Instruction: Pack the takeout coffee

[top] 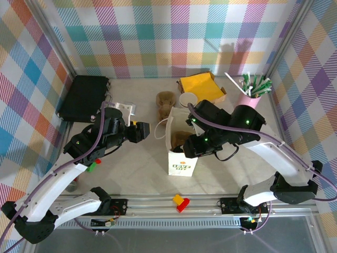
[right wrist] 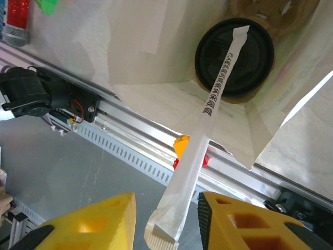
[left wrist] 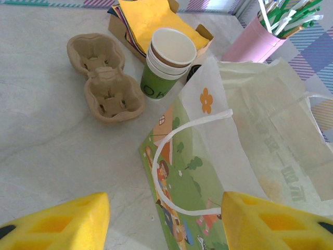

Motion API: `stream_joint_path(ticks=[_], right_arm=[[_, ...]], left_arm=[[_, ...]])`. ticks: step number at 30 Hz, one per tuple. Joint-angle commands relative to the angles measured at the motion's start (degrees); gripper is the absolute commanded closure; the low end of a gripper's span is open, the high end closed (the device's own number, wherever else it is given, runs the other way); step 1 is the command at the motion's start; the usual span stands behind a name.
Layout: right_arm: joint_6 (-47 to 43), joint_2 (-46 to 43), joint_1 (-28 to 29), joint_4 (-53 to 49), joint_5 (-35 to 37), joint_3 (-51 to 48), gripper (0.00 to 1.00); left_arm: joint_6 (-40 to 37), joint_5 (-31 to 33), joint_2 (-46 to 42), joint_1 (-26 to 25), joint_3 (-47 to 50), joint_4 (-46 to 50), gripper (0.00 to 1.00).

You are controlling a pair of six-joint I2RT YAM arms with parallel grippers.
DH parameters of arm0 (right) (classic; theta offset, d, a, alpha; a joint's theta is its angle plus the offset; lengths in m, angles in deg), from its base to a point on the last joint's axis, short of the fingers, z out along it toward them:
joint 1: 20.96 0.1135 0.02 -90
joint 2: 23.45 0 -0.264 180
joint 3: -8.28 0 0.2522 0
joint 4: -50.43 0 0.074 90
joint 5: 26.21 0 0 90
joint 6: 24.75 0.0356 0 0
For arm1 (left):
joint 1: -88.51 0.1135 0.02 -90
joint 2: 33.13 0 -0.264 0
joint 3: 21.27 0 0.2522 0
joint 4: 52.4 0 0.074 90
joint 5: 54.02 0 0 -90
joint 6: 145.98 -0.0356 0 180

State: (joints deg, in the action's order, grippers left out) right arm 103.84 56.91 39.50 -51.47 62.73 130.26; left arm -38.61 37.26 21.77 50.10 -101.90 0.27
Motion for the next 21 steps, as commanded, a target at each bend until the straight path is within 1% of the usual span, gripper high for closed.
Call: stream_joint_path(ticks=[1,5,7,10,14,18,21], right_arm=[[0.5,0.5,0.4,-2.7,0.7,1.4,0.64],[0.0,0.5,0.4,-2.9,1.8,1.7,0.75],[-0.4,0.5,0.4,-2.7,2.8,2.6,0.83],[-2.0,1.1,0.4,-2.3,4.8,4.7,0.91],[-4.1,2.9,0.4,-4.7,10.2,8.2,0.93],[-5.9,6.1,0.1,-8.1,15.6,14.8,0.94],[-7.9,8.6,-1.0,-9.1,16.5,17.8,0.94]], left_arm=[[0.8,-0.5,-1.0,0.4,1.2,-0.4,0.42],[0.8,-0.7,-1.0,0.5,1.3,-0.6,0.42],[0.7,-0.7,-1.0,0.4,1.3,-0.6,0.42],[0.7,-0.7,-0.9,0.5,1.3,-0.7,0.42],[0.8,-1.4,-0.5,0.4,1.2,-0.7,0.43],[0.7,-1.3,-0.2,0.4,1.0,-0.7,0.43],[0.7,-1.3,0.1,0.4,1.0,-1.0,0.43]])
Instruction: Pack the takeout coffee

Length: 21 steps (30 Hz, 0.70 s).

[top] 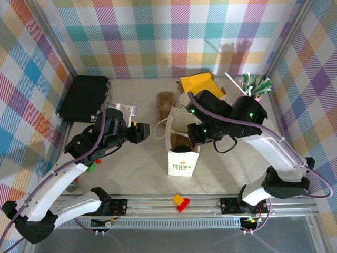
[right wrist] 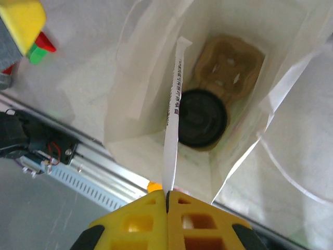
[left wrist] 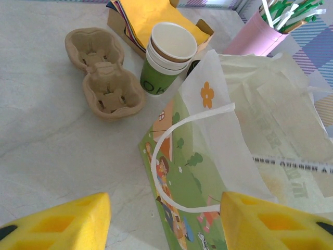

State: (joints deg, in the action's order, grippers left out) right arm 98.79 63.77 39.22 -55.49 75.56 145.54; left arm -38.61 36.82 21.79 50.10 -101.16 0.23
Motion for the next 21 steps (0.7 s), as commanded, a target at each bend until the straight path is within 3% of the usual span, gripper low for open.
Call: stream_joint_path(ticks=[1,5,9,14,21], right_arm=[[-3.4,2.7,-1.4,-5.7,3.9,3.4,0.94],[-4.7,5.5,-3.9,-7.2,4.8,5.3,0.92],[-5.8,7.6,-5.4,-7.1,4.9,7.1,0.68],[-8.6,9.9,-10.2,-6.0,3.3,12.3,0.57],[-15.4,11.9,-25.1,4.5,-3.2,14.0,0.52]], left_arm=[[0.5,-0.9,0.3,0.4,0.1,-1.0,0.43],[0.6,-0.8,0.5,0.5,0.1,-0.9,0.43],[0.3,-0.6,0.8,0.4,0.2,-0.8,0.43],[0.0,-0.6,1.7,0.4,-0.3,-0.7,0.43],[-0.3,-0.6,3.0,0.4,-1.0,-0.6,0.43]])
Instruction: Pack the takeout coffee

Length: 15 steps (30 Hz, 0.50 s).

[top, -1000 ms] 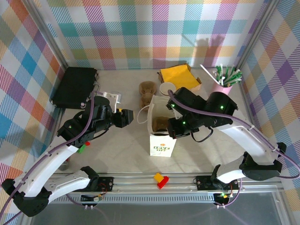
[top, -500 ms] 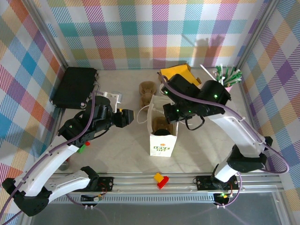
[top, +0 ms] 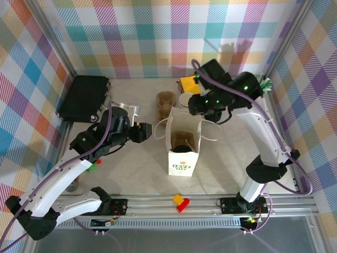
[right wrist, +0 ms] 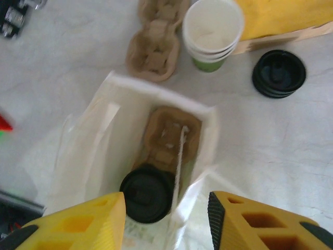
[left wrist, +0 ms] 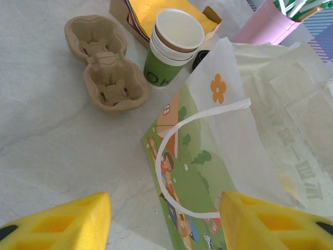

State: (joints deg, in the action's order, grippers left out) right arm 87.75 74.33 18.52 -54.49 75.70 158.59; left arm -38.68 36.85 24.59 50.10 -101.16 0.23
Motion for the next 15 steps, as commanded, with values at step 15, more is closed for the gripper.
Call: stream_joint_path(ticks=[15], right_arm=[[-9.3,18.9,-21.0,25.0,-4.4,1.2,0.48]], left_arm=[[0.7,-1.5,2.3,0.4,-1.4,-2.6,0.43]])
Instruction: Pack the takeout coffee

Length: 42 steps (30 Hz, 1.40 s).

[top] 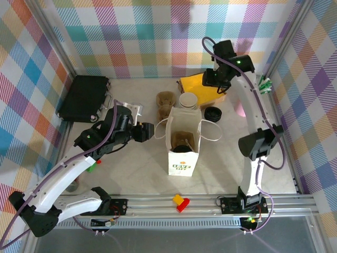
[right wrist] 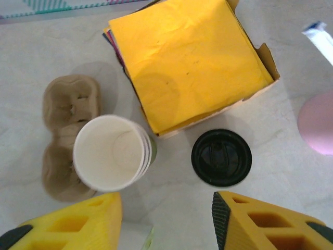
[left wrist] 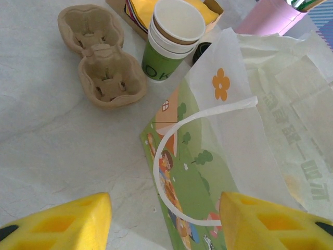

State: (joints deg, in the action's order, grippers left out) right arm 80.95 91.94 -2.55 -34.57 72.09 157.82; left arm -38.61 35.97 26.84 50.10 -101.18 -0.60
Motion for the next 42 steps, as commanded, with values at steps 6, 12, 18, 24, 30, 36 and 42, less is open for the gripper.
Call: stream_joint_path(ticks=[6,12,18,24,30,36,42], right_arm=[[-4.3,7.4,-0.3,11.1,0.3,2.7,0.46],[-5.7,12.5,-0.7,15.4,2.3,3.3,0.47],[-6.5,17.4,-1.7,16.5,2.2,5.3,0.49],[-6.9,21.4,-2.6,17.6,2.1,6.4,0.49],[-7.1,24.7,-3.2,19.4,1.5,6.9,0.46],[-7.9,28.4,-3.5,21.1,1.4,9.0,0.39],[-7.9,31.9,-4.0,22.2,2.3,12.4,0.33]], left_arm=[[0.0,0.4,-0.7,0.4,-1.4,-2.4,0.43],[-0.6,0.7,-0.4,0.4,-1.3,-2.2,0.43],[-0.8,1.0,0.0,0.4,-1.2,-2.3,0.43],[-0.9,1.0,0.9,0.4,-0.9,-2.3,0.43],[-1.0,0.8,1.6,0.5,-1.1,-2.2,0.43],[-0.9,0.5,1.9,0.4,-1.8,-2.1,0.43],[-1.3,1.1,2.1,0.4,-2.2,-1.8,0.43]])
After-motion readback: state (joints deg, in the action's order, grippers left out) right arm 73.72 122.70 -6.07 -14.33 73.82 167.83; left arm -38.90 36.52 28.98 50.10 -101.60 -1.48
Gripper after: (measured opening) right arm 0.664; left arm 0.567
